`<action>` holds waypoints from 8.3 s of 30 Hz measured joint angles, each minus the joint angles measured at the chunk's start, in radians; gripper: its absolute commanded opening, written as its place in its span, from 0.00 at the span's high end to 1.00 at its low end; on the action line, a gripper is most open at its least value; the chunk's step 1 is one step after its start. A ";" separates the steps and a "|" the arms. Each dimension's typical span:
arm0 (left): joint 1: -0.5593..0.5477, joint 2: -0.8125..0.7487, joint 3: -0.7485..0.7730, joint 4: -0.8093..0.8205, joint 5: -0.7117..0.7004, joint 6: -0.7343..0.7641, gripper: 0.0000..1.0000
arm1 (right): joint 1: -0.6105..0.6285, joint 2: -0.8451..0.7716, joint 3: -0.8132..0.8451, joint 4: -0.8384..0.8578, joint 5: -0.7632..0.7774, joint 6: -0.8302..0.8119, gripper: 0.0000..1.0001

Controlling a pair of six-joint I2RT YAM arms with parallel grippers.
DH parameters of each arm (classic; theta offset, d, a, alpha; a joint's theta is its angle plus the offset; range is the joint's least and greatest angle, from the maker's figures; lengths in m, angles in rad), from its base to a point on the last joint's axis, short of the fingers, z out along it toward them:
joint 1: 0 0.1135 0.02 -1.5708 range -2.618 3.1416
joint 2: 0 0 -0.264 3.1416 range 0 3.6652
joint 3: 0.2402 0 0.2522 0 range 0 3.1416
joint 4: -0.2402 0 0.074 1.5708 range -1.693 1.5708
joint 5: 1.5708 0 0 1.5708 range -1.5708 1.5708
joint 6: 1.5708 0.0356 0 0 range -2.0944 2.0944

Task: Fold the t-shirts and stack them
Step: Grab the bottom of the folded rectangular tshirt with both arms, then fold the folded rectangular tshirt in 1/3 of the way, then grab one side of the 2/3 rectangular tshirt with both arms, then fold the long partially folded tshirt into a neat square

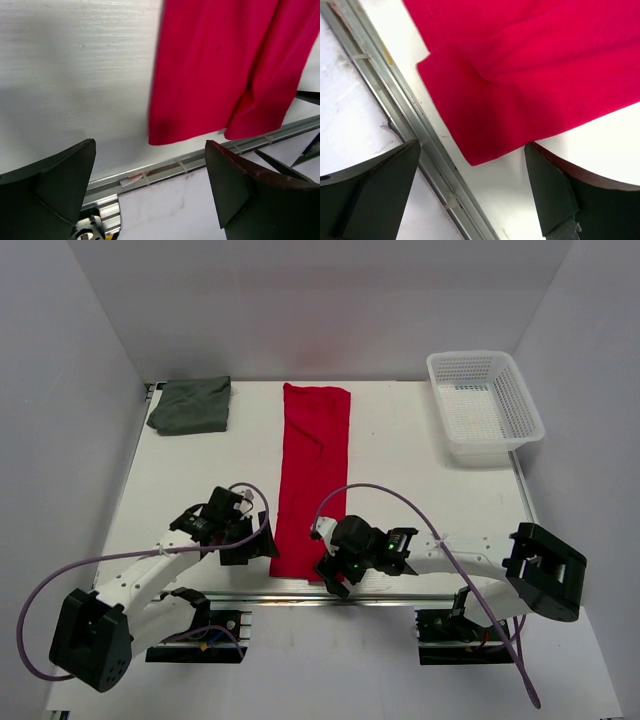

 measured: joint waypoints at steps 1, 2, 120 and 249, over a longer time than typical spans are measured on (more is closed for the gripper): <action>0.000 -0.018 0.000 -0.011 0.000 -0.007 0.00 | 0.007 -0.008 0.000 -0.002 0.008 -0.016 0.10; 0.000 -0.043 -0.002 -0.017 0.000 -0.013 0.00 | 0.015 -0.020 0.004 -0.008 0.016 -0.034 0.10; -0.013 0.624 0.750 0.197 -0.231 0.029 1.00 | -0.416 0.232 0.423 0.160 0.320 0.002 1.00; -0.028 0.193 0.555 -0.116 0.238 0.212 1.00 | -0.662 -0.084 0.412 -0.472 -0.545 0.042 1.00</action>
